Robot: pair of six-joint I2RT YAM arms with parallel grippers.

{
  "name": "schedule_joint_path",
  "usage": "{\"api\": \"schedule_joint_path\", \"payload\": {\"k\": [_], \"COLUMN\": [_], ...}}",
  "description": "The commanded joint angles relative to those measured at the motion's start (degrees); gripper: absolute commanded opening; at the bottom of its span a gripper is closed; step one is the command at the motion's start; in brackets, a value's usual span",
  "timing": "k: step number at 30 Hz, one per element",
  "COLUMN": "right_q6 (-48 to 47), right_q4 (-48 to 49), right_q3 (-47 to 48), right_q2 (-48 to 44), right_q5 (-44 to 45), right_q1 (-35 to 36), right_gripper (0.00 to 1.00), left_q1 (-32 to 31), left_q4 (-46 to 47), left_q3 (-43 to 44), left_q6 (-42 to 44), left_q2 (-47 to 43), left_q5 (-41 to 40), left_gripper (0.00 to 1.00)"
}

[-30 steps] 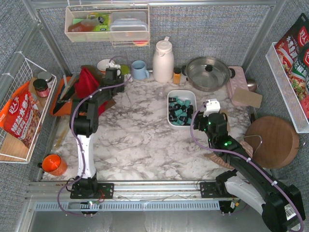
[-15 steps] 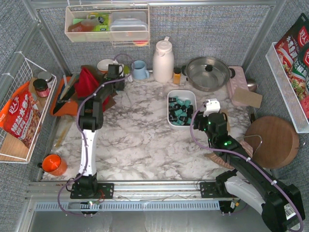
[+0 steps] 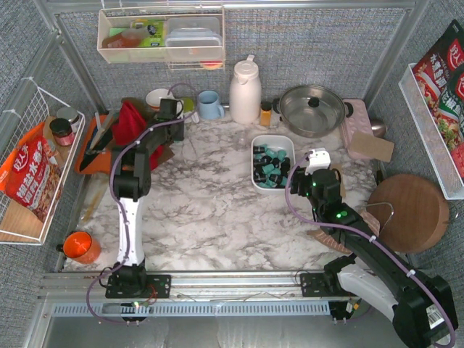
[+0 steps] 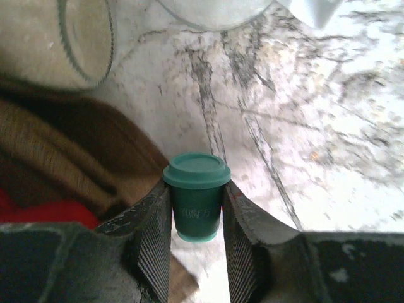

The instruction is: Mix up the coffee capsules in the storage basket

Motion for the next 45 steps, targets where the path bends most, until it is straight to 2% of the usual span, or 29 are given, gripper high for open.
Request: {"api": "schedule_joint_path", "payload": {"k": [1, 5, 11, 14, 20, 23, 24, 27, 32, 38, 45], "right_q6": [0.36, 0.65, 2.13, 2.90, 4.72, 5.82, 5.97, 6.74, 8.60, 12.79, 17.63], "right_q4": [1.60, 1.56, 1.47, 1.41, -1.83, -4.26, -5.32, -8.00, -8.89, -6.74, -2.86], "right_q3": [0.01, 0.53, 1.16, 1.47, 5.04, 7.96, 9.16, 12.18, 14.82, 16.69, 19.15], "right_q2": [0.53, 1.60, 2.71, 3.26, 5.99, 8.03, 8.62, 10.21, 11.13, 11.72, 16.02], "right_q5": [-0.67, -1.43, -2.16, -2.63, -8.30, -14.15, -15.77, -19.55, -24.08, -28.56, -33.82], "right_q1": [0.06, 0.06, 0.04, 0.04, 0.06, 0.17, 0.25, 0.64, 1.38, 2.10, 3.67], "right_gripper": [0.66, 0.66, 0.66, 0.66, 0.66, 0.67, 0.68, 0.72, 0.75, 0.74, 0.70], "left_q1": [-0.38, -2.26, -8.57, -11.13, -15.09, -16.40, -16.58, -17.89, -20.02, -21.41, -23.08], "left_q4": [8.90, 24.67, 45.65, 59.54, 91.44, 110.34, 113.36, 112.84, 112.73, 112.58, 112.39], "left_q3": [-9.37, -24.18, -45.03, -55.42, -71.97, -76.14, -76.09, -74.93, -75.55, -77.18, -77.76], "left_q6": [-4.92, -7.47, -6.84, -7.55, -11.62, -14.74, -15.35, -12.60, -4.70, 2.15, 4.94], "left_q2": [-8.59, -20.26, -34.13, -39.22, -40.80, -37.38, -36.09, -34.18, -32.72, -32.12, -31.14], "left_q5": [5.07, 12.22, 16.33, 19.86, 31.55, 37.61, 39.58, 43.46, 44.71, 44.57, 44.17], "left_gripper": [0.31, 0.31, 0.30, 0.30, 0.30, 0.29, 0.30, 0.30, 0.30, 0.30, 0.31]}}
